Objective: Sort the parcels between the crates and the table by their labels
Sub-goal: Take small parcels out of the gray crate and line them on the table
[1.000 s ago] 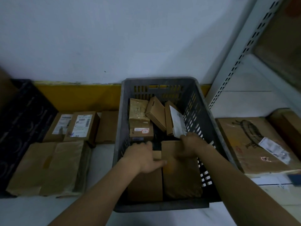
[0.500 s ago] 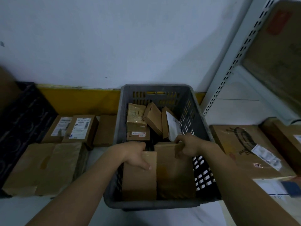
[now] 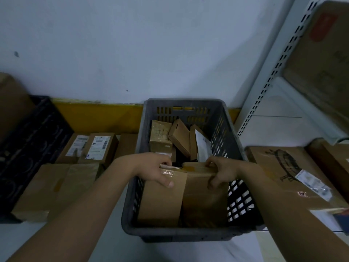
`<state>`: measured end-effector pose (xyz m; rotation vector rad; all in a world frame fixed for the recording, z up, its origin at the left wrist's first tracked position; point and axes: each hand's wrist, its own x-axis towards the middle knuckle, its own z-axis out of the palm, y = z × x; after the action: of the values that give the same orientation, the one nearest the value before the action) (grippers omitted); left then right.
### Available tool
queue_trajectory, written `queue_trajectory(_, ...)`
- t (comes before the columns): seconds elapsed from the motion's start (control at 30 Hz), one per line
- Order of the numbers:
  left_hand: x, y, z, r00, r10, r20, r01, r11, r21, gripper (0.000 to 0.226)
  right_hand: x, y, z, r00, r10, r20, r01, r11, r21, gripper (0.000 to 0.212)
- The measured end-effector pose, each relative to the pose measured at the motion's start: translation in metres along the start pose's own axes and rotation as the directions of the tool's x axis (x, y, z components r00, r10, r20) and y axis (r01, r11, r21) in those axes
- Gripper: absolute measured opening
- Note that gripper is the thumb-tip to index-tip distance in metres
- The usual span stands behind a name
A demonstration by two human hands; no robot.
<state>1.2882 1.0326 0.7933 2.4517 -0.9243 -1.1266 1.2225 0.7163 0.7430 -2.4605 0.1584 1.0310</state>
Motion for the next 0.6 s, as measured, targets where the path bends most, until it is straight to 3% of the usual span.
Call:
queue_trajectory(0.1, -0.007, 0.001, -0.003, 0.997, 0.018, -0.072, -0.021, 0.999, -0.047, 0.08, -0.011, -0.002, -0.008, 0.999, -0.012, -0.032, 0.012, 1.0, -0.001, 0.097)
queue_trajectory(0.27, -0.041, 0.007, -0.033, 0.947, -0.029, -0.321, -0.034, 0.981, -0.189, 0.062, -0.054, -0.019, -0.049, 0.937, -0.122, -0.327, 0.125, 0.992, -0.011, 0.087)
queue_trajectory(0.47, -0.095, -0.002, -0.073, 0.766, -0.136, -0.629, -0.231, 0.854, -0.467, 0.044, -0.112, -0.052, -0.09, 0.742, -0.222, -0.633, 0.393, 0.908, 0.143, 0.073)
queue_trajectory(0.6, -0.132, -0.028, -0.087, 0.608, -0.243, -0.756, -0.362, 0.763, -0.536, 0.072, -0.13, -0.099, -0.094, 0.55, -0.225, -0.804, 0.636, 0.738, 0.228, 0.06)
